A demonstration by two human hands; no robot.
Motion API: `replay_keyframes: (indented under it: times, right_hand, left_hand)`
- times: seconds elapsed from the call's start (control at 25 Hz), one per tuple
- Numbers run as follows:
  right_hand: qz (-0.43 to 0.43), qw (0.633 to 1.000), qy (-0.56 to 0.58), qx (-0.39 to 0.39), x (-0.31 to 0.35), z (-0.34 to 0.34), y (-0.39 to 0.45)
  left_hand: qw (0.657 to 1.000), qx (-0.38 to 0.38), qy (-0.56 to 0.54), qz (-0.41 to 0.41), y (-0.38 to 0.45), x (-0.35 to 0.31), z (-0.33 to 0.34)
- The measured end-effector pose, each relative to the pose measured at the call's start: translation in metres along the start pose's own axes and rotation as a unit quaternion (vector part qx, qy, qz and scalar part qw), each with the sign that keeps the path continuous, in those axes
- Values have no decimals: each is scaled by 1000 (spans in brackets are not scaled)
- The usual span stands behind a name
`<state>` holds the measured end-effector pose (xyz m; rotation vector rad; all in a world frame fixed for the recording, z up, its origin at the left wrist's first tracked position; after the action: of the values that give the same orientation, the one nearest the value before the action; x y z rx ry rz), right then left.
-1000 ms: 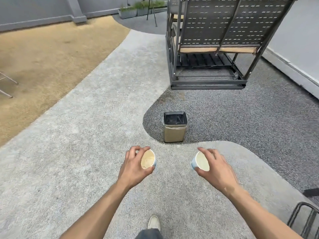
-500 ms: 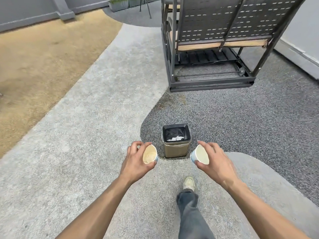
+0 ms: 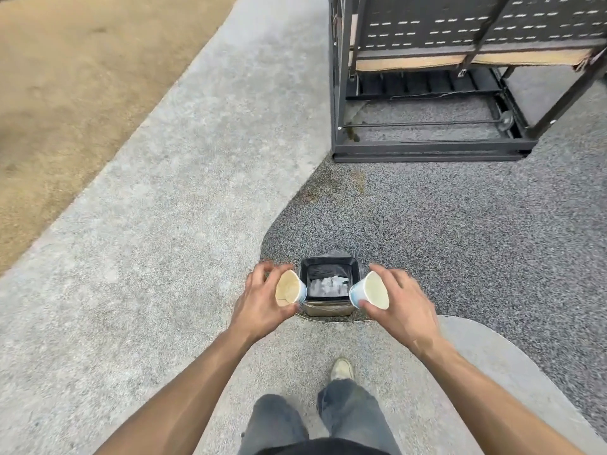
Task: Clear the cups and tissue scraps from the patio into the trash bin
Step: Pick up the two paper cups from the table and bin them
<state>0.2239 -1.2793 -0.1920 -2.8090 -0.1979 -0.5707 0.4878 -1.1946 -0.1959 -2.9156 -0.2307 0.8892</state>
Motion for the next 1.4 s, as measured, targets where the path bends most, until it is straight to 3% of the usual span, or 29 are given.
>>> replay_keyframes:
  times: [0.28,0.48,0.76,0.92,1.12,1.28,1.4]
  right_hand:
    - [100,993,20,56,-37,105,88]
    - [152,986,28,57,-75,211,146]
    - [131,988,-48,69,-112,343,215]
    - [134,986,-47,84,-125,384,231]
    - [126,984,-47,119,-127,384,223]
    - [99,991,-43,79,-109,322,216]
    - [77,996,-31,45,-91,249,208]
  left_hand:
    - [993,110,29,0,90,61,98]
    - [988,146,53,17,142,125,198]
    - [973,209,86,36,200,189,344]
    - [974,210,80,29,218,207,381]
    - [976,209,52,-21,213,217,372]
    - [981,190,32,-16,209,192,327]
    - [985,170,23,29,207,138,280]
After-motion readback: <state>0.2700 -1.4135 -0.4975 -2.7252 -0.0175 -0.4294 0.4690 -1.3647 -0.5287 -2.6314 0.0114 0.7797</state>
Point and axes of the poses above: each hand's wrist, its own y-axis towards the middle knuckle, its own z-axis out of the palm, x = y × z, the point moved 10 cm from there along y, towards the middle knuckle, and after that the axes turned 10 degrees about z, right-handed, at the moved point
